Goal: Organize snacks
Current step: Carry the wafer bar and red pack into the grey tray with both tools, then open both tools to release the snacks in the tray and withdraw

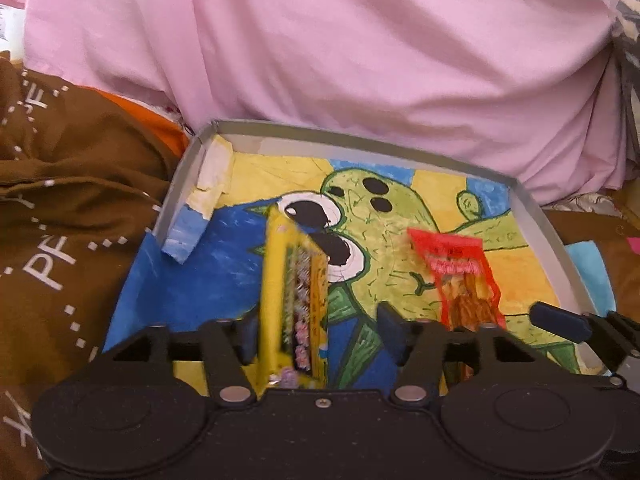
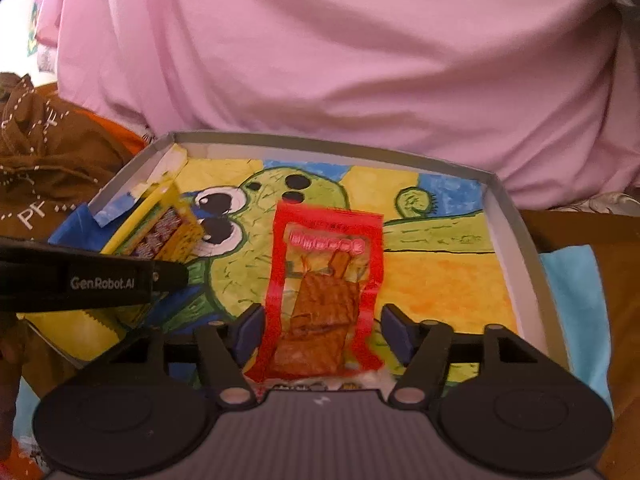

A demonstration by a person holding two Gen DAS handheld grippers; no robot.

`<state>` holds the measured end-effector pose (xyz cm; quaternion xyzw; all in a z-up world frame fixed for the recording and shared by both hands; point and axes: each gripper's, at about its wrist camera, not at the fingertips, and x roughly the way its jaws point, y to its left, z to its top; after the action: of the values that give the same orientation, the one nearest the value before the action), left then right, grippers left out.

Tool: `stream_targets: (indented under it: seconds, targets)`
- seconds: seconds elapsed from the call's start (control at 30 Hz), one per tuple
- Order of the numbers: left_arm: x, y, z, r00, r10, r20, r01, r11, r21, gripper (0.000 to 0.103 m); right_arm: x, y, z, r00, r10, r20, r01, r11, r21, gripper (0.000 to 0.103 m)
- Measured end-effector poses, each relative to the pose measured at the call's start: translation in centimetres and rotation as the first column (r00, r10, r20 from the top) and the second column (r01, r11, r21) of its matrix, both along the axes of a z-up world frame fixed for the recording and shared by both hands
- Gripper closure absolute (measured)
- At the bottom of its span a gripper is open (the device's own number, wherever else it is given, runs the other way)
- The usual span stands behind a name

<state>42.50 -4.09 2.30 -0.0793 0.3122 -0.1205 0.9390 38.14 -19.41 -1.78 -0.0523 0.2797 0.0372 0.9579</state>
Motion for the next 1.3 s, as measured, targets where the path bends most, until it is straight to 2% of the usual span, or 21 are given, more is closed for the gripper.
stream_targets:
  seconds: [0.07, 0.17, 0.4, 0.57, 0.7, 0.93, 1.3]
  targets:
    - [-0.6, 0.2, 0.5, 1.0, 0.009, 0.014, -0.009, 1.0, 0.001, 0.025, -0.5, -0.4, 0.2, 1.0, -0.005, 0.01, 0.005, 1.0, 0.014, 0.022]
    - [-1.9, 0.7, 1.4, 0.999, 0.016, 0.048, -0.016, 1.0, -0.002, 0.021, -1.7, -1.0, 0.8, 0.999, -0.021, 0.043, 0.02, 0.999, 0.032, 0.016]
    - [-6.4, 1.3, 3.8, 0.987, 0.028, 0.158, -0.033, 0.999, 0.026, 0.001, -6.0, -2.1, 2.9, 0.987, -0.058, 0.149, 0.049, 0.997, 0.062, 0.005]
    - [-10.7, 2.5, 4.9, 0.975, 0.063, 0.212, -0.068, 0.998, 0.016, 0.001, -9.4, -2.4, 4.5, 0.974, -0.071, 0.214, 0.054, 0.995, 0.082, 0.0]
    - [-13.9, 3.6, 5.3, 0.973, 0.091, 0.211, -0.095, 0.995, 0.01, 0.001, -12.4, -2.4, 5.6, 0.964, -0.074, 0.254, 0.055, 0.995, 0.082, 0.0]
    - [-19.8, 4.4, 5.0, 0.97, 0.093, 0.223, -0.106, 0.993, 0.048, 0.001, -18.5, -2.4, 7.1, 0.945, -0.087, 0.314, 0.065, 0.995, 0.078, 0.0]
    - [-28.1, 5.3, 2.9, 0.974, 0.094, 0.207, -0.111, 0.991, 0.069, 0.001, -27.0, -1.9, 6.8, 0.949, -0.1, 0.299, 0.083, 0.994, 0.071, 0.0]
